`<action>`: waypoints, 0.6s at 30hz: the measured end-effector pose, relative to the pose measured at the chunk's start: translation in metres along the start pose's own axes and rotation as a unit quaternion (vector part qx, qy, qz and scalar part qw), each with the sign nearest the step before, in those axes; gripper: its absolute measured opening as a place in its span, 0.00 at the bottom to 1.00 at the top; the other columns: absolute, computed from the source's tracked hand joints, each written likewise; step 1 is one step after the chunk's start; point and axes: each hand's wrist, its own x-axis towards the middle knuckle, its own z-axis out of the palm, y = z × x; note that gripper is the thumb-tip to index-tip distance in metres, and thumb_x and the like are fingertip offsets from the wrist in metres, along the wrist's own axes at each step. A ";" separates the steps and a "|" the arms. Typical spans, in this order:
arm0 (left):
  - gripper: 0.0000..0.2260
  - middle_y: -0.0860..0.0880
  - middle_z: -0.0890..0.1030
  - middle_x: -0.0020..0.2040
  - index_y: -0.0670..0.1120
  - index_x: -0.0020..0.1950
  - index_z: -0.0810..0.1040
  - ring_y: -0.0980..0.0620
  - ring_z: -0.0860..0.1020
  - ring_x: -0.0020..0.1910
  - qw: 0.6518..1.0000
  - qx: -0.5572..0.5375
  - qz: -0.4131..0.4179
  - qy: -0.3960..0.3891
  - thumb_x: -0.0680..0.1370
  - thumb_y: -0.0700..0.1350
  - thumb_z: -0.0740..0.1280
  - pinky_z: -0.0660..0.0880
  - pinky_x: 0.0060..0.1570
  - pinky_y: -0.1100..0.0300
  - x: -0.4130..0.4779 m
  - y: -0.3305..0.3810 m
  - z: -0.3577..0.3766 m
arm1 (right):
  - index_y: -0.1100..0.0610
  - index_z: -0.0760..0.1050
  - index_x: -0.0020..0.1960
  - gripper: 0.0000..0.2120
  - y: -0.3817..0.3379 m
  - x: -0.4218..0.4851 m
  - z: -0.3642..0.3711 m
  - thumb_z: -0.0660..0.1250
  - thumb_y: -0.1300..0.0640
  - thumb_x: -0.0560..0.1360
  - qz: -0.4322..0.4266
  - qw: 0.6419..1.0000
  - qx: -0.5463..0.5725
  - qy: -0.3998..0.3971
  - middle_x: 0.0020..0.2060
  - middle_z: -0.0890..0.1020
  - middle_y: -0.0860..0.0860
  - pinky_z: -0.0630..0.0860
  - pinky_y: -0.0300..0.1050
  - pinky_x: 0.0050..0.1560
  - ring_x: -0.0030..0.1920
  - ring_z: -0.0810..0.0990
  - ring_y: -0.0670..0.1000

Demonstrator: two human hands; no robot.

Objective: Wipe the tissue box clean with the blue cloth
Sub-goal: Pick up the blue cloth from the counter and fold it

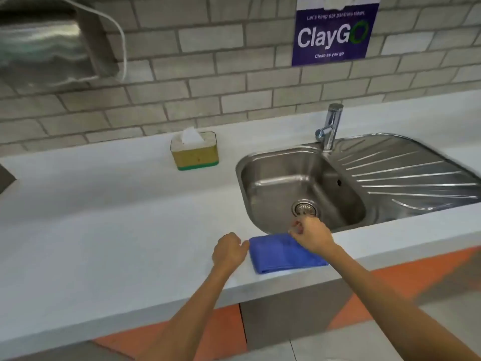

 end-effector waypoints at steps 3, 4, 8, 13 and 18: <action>0.21 0.41 0.80 0.59 0.39 0.59 0.76 0.42 0.78 0.57 0.998 -0.017 -0.061 -0.003 0.77 0.54 0.61 0.74 0.55 0.53 -0.005 0.006 0.014 | 0.60 0.78 0.52 0.12 0.013 -0.006 -0.001 0.65 0.55 0.72 0.028 1.000 0.014 0.002 0.49 0.83 0.59 0.76 0.49 0.49 0.50 0.80 0.59; 0.21 0.41 0.80 0.59 0.38 0.60 0.76 0.42 0.78 0.57 0.997 -0.029 -0.075 -0.008 0.77 0.54 0.62 0.75 0.54 0.53 -0.008 0.008 0.017 | 0.60 0.79 0.52 0.12 0.015 -0.009 -0.002 0.65 0.55 0.72 0.044 0.999 0.011 -0.004 0.49 0.82 0.59 0.76 0.49 0.49 0.50 0.80 0.59; 0.18 0.42 0.80 0.56 0.38 0.59 0.76 0.42 0.78 0.56 0.994 -0.062 -0.089 -0.023 0.77 0.51 0.63 0.74 0.54 0.54 -0.013 0.021 0.027 | 0.60 0.78 0.52 0.12 0.026 -0.012 0.001 0.66 0.55 0.72 0.055 0.998 0.012 -0.016 0.51 0.82 0.60 0.74 0.47 0.48 0.51 0.79 0.60; 0.17 0.46 0.69 0.31 0.46 0.28 0.65 0.47 0.69 0.36 0.969 -0.237 -0.064 -0.019 0.76 0.43 0.63 0.66 0.41 0.55 -0.012 0.044 0.019 | 0.63 0.78 0.42 0.11 0.028 -0.007 0.005 0.66 0.53 0.72 0.080 0.993 0.081 -0.004 0.46 0.83 0.62 0.73 0.48 0.45 0.49 0.80 0.62; 0.12 0.48 0.71 0.36 0.48 0.33 0.67 0.48 0.71 0.43 0.949 -0.314 0.014 0.007 0.77 0.42 0.61 0.70 0.45 0.55 -0.012 0.087 -0.006 | 0.64 0.75 0.45 0.22 0.018 0.001 0.000 0.61 0.43 0.75 0.160 0.936 0.313 -0.022 0.36 0.77 0.59 0.77 0.50 0.40 0.34 0.76 0.56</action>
